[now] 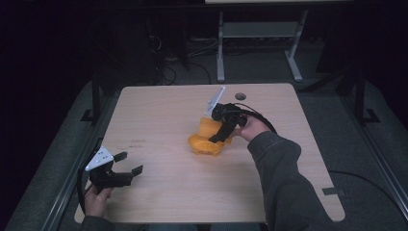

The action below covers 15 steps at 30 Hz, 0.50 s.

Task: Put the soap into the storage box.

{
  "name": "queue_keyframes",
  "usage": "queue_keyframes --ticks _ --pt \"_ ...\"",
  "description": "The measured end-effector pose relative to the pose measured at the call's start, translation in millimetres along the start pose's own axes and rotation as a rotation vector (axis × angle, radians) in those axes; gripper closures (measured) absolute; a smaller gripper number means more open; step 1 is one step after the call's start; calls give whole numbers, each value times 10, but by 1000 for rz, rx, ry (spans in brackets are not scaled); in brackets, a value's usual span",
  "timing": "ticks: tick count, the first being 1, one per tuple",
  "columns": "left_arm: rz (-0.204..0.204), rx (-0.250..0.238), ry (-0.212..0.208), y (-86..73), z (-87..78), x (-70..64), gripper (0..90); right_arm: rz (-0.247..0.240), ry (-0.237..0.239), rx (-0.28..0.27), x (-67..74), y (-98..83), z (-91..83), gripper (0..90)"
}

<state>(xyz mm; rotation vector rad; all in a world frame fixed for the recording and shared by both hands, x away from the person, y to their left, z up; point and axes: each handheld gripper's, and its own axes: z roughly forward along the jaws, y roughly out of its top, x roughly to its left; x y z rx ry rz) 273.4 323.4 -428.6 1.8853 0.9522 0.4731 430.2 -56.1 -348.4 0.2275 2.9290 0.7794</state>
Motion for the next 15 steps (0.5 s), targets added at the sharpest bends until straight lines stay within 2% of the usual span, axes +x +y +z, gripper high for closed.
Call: queue_keyframes --ticks 15 --pt "2 2 0 0 3 3 141 0 35 3 -19 -5 291 206"
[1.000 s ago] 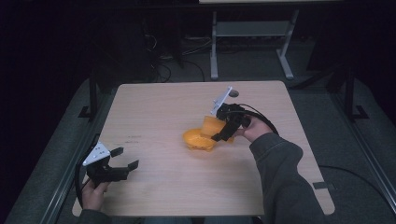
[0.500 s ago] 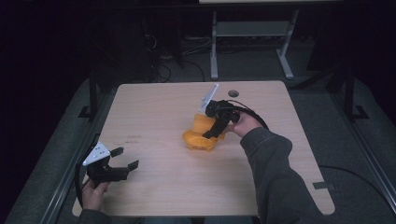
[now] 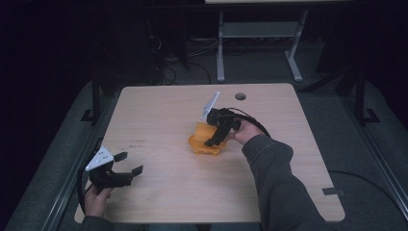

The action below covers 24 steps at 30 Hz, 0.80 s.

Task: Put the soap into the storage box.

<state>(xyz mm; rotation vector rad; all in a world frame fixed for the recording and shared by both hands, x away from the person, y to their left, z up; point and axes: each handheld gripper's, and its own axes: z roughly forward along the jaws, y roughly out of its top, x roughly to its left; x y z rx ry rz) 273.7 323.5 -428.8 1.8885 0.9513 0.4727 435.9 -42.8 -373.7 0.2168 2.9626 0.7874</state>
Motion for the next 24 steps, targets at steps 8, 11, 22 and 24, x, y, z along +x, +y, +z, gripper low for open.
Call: queue_keyframes --ticks 8,11,22,24 --pt "-2 -4 0 -1 -3 1 141 -5 14 24 0 24 106 205" --pt "-1 -7 0 -1 -5 4 141 -13 15 30 4 34 137 205" --pt "-1 -5 1 0 -6 5 141 -21 19 42 5 54 193 205" --pt "0 -5 1 0 -7 5 141 -24 21 44 2 63 204 204"
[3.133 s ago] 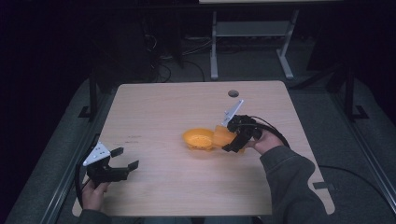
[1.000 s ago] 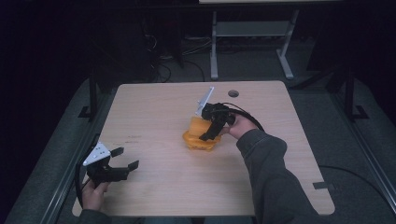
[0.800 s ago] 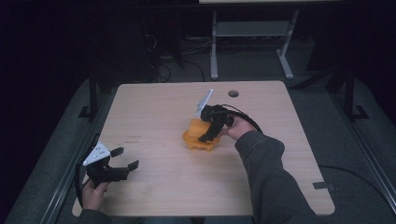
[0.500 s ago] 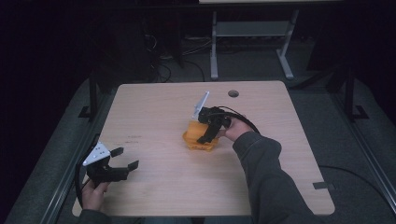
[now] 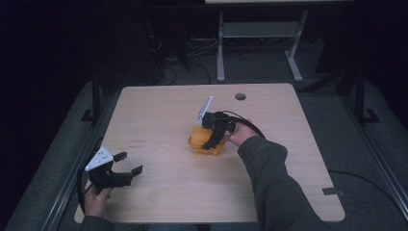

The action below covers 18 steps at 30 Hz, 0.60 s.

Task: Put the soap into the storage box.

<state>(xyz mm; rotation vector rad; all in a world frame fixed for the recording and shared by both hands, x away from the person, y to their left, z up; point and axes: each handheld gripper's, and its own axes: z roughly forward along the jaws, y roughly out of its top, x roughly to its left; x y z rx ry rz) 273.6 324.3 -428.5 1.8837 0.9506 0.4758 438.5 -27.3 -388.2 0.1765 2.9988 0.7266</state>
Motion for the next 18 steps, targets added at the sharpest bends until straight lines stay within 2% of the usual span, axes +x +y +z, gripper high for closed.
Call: queue_keyframes --ticks 9,18 --pt "1 3 1 0 -2 4 141 -5 2 16 2 25 44 203" --pt "3 3 0 0 -3 5 141 20 6 -1 -9 17 45 200"
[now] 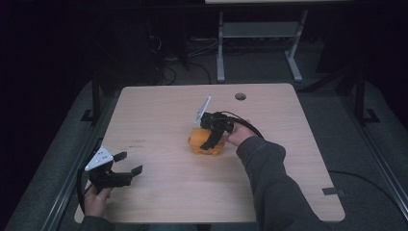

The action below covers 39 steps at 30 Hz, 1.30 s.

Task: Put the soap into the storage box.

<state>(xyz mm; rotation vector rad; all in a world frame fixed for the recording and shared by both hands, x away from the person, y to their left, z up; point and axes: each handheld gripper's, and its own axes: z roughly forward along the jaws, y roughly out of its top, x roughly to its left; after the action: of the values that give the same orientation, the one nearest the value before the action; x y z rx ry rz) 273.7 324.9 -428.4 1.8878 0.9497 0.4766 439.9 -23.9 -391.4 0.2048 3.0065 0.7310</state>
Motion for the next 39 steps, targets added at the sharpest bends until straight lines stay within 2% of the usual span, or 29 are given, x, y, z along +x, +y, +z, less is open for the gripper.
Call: queue_keyframes --ticks 15,25,39 --pt "-1 0 1 1 3 -4 141 16 -11 -15 21 -8 -78 191" --pt "1 2 0 4 7 -12 141 24 -40 -67 46 -66 -266 193" --pt "6 5 -2 6 14 -15 141 53 -68 -95 79 -187 -460 197"
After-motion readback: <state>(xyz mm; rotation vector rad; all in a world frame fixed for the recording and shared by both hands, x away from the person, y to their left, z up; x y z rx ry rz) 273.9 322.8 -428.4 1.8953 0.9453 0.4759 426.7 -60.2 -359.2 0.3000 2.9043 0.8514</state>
